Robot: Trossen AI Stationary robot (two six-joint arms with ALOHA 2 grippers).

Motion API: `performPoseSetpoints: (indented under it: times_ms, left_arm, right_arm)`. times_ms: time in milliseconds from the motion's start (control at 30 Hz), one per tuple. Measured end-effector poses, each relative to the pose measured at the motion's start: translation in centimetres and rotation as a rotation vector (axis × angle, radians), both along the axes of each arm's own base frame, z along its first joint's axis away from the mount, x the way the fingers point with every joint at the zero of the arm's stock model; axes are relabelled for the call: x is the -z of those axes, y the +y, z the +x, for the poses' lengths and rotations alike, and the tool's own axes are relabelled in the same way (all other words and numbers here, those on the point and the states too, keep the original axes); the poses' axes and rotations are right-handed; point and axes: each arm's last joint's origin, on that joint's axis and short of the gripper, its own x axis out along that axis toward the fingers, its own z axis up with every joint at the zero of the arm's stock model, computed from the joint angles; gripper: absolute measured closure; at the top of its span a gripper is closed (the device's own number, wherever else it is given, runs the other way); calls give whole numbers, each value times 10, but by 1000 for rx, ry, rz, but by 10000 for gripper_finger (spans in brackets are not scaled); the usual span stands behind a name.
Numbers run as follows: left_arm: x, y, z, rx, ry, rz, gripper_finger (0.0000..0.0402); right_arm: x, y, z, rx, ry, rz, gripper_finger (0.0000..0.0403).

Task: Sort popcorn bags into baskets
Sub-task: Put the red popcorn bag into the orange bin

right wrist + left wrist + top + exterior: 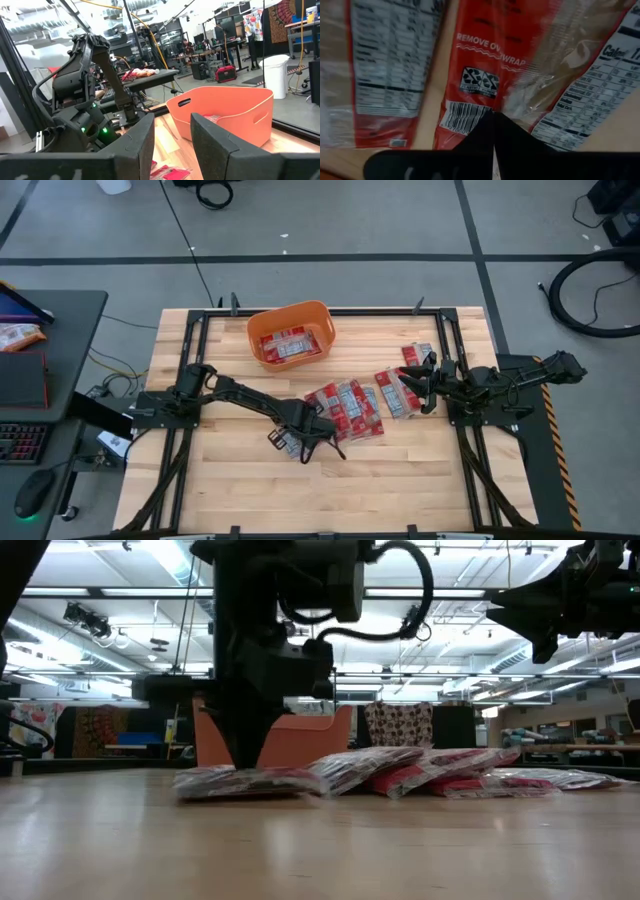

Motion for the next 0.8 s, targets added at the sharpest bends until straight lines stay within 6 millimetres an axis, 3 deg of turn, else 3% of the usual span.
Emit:
performPoseSetpoints:
  times_ms: [200, 400, 600, 800]
  left_arm:
    - [-30, 9, -4, -96, -73, -36, 398]
    - [-38, 12, -6, -155, -92, -67, 393]
    - [-29, -3, -13, -122, -45, -99, 324]
    - [-17, -30, -31, -117, 4, -77, 241]
  right_arm:
    - [0, 0, 0, 0, 0, 0, 271]
    - [0, 0, 0, 0, -1, 0, 271]
    - [0, 0, 0, 0, 0, 0, 271]
    - [0, 0, 0, 0, -1, 0, 271]
